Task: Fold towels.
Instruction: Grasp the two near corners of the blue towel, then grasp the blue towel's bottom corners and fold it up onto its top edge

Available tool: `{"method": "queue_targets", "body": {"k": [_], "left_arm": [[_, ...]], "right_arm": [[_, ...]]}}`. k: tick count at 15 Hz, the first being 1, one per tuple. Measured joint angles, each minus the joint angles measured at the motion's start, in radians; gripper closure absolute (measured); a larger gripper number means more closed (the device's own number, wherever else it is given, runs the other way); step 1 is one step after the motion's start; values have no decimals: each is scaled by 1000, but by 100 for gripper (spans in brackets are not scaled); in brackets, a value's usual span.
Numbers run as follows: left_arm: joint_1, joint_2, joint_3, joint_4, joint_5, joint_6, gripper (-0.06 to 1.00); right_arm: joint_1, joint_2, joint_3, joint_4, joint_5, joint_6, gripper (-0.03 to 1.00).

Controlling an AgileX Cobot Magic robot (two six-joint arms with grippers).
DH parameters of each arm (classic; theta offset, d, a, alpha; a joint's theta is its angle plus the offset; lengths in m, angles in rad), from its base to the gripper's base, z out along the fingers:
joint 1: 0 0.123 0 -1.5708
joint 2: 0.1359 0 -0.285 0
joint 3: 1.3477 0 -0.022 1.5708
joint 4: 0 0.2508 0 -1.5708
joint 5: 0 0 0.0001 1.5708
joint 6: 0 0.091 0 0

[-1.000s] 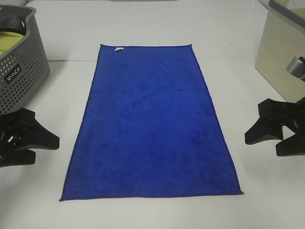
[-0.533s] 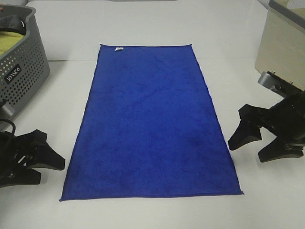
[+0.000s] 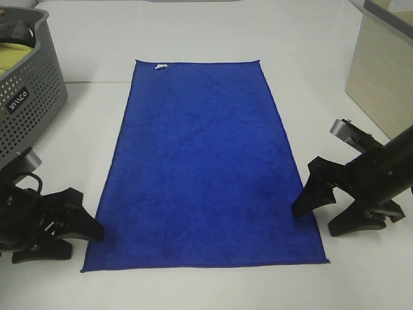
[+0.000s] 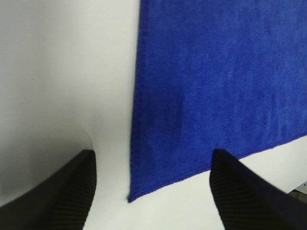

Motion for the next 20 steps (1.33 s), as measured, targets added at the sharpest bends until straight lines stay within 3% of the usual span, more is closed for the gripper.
{"method": "queue_targets", "body": {"k": [5, 6, 9, 10, 11, 16, 20], "left_arm": [[-111, 46, -65, -32, -13, -7, 31], [-112, 49, -67, -33, -19, -14, 38], [-112, 62, -67, -27, -63, -6, 82], [-112, 62, -67, -26, -65, 1, 92], [-112, 62, -67, -24, -67, 2, 94], [-112, -24, -52, 29, -65, -27, 94], [-112, -147, 73, 96, -21, -81, 94]], "right_arm": [[72, 41, -8, 71, -2, -10, 32], [78, 43, -8, 70, -15, 8, 39], [78, 52, -8, 13, -57, 34, 76], [78, 54, -8, 6, -67, 46, 90], [78, 54, -7, 5, -68, 55, 97], [78, 18, 25, -13, -63, 72, 97], [78, -101, 160, -21, -63, 92, 97]]}}
